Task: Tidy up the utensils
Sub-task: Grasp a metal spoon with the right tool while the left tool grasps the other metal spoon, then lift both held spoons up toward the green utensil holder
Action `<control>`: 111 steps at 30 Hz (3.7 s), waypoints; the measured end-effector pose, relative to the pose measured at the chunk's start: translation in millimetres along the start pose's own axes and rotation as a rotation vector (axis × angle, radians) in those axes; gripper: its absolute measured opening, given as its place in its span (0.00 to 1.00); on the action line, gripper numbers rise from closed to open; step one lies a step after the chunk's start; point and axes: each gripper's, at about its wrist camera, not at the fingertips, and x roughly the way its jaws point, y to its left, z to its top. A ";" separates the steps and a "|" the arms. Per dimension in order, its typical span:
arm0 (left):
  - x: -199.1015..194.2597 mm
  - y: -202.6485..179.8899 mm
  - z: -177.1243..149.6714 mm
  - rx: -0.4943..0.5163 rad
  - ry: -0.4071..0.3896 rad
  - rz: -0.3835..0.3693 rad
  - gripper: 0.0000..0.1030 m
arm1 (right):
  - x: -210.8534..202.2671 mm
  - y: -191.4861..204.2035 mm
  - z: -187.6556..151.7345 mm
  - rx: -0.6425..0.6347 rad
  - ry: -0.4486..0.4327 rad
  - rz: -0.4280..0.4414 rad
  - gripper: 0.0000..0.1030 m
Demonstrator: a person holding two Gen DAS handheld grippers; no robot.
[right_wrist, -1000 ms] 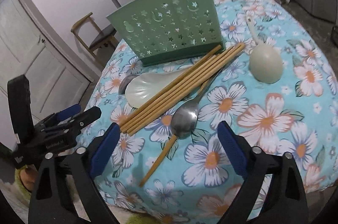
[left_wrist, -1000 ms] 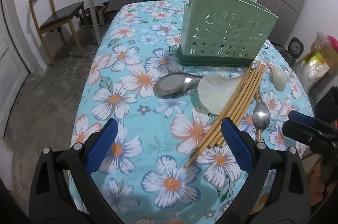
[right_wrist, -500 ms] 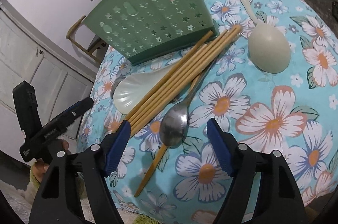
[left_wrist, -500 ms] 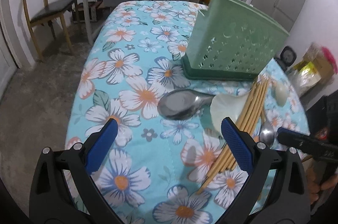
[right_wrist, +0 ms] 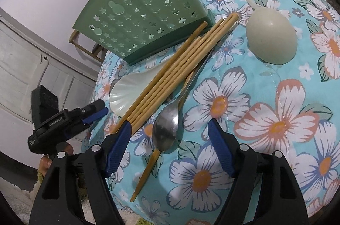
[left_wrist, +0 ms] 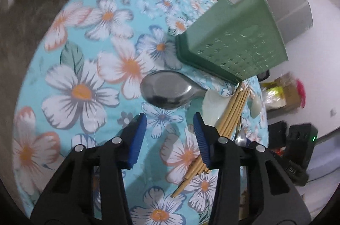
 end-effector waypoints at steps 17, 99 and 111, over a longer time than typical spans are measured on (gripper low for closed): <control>13.2 54.7 19.7 -0.515 0.001 -0.321 0.47 | -1.2 -1.2 -3.0 -0.002 -0.024 0.017 0.71; -46.1 -48.0 19.1 0.492 -0.326 0.265 0.01 | -31.1 -29.1 -16.6 0.215 -0.030 0.199 0.03; -57.1 -53.8 8.5 0.498 -0.350 0.265 0.01 | -30.5 -17.9 -30.9 0.212 -0.009 0.136 0.24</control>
